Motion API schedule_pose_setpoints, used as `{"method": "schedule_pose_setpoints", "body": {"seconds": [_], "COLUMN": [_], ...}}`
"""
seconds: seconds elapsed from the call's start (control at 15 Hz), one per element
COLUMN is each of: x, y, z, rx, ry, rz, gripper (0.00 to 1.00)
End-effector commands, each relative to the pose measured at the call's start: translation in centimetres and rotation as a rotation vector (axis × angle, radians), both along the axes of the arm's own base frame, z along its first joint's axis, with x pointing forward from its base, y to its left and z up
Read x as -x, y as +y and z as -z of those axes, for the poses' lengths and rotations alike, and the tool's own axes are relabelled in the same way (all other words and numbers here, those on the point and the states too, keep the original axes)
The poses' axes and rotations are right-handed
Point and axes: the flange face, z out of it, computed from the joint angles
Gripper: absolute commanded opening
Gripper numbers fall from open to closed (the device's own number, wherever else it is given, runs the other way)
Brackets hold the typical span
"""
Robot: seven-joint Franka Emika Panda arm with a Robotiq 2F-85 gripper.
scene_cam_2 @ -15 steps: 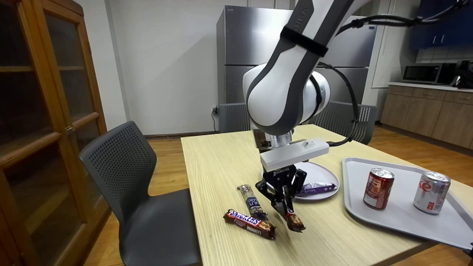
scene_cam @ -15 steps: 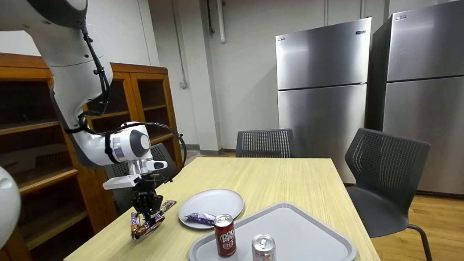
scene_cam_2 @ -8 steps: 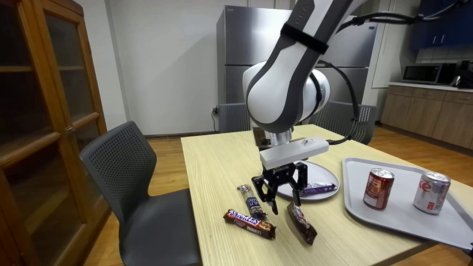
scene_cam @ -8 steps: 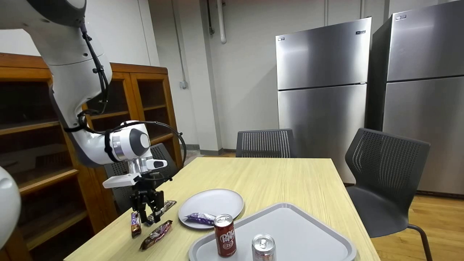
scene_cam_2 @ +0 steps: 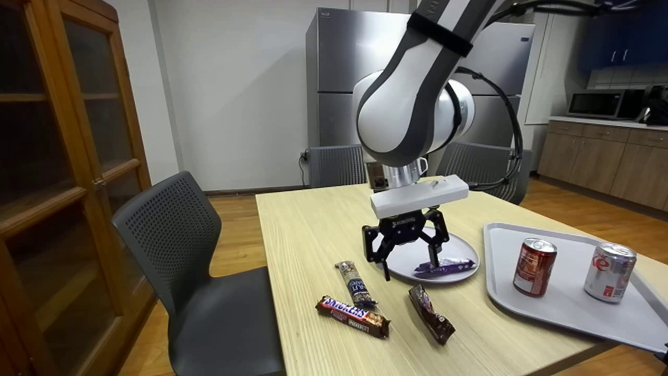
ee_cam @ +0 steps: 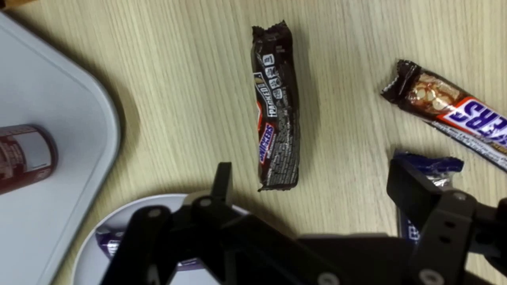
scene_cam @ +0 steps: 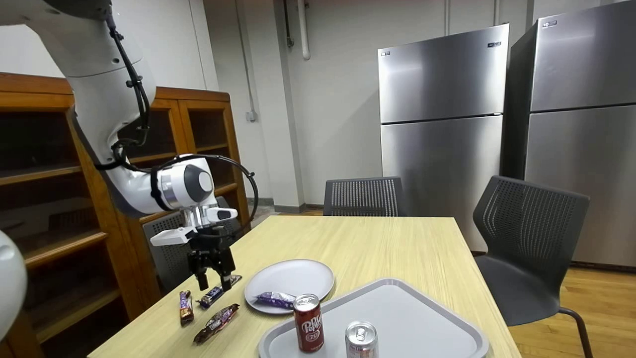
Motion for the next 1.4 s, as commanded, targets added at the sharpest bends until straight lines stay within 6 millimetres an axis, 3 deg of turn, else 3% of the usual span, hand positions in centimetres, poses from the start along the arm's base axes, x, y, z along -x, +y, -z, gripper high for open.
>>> {"method": "schedule_pose_setpoints", "body": {"seconds": [0.0,0.4,0.47,1.13,1.33], "x": [-0.9,-2.2,-2.1,-2.3,-2.9], "y": [-2.4,-6.1,-5.8,-6.2,-7.8], "z": [-2.0,-2.9,-1.7,-1.8,-1.8], "rx": [0.045,0.093,0.072,0.075,0.063], "ry": [-0.007,-0.041,-0.037,-0.042,-0.033], "rz": [0.169,0.37,0.327,0.353,0.423], "gripper": [1.0,1.0,1.0,1.0,1.0]}}
